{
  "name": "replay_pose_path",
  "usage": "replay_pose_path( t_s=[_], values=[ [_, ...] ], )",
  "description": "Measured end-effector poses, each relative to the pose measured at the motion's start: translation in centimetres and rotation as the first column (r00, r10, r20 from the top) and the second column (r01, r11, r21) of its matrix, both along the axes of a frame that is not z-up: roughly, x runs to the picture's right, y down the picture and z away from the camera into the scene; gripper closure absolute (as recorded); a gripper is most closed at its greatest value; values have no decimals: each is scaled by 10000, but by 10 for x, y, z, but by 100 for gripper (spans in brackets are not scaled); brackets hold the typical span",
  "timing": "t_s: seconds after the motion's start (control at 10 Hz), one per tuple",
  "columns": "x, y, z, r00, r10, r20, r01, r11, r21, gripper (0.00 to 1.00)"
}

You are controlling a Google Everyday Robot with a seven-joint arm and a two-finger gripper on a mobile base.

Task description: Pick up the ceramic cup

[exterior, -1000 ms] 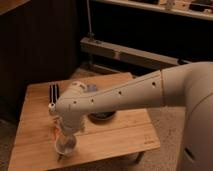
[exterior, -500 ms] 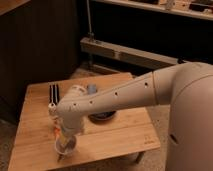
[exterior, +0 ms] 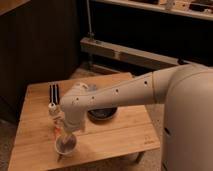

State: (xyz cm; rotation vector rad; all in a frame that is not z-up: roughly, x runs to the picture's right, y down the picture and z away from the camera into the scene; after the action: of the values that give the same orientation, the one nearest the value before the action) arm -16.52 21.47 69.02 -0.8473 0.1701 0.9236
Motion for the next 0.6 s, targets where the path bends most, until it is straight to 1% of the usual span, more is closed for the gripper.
replay_pose_path(
  t_s=[0.1,0.2,0.3,0.4,0.6],
  values=[
    [0,3,3,9999,-143,-53,143,9999,-4,35],
    [0,5,4,9997,-240,-60,240,9997,-9,38],
    [0,7,5,9995,-313,-51,313,9995,-19,45],
    [0,9,6,9991,-417,15,418,9991,-30,56],
    [3,11,8,9986,-504,146,505,9987,-89,74]
  ],
)
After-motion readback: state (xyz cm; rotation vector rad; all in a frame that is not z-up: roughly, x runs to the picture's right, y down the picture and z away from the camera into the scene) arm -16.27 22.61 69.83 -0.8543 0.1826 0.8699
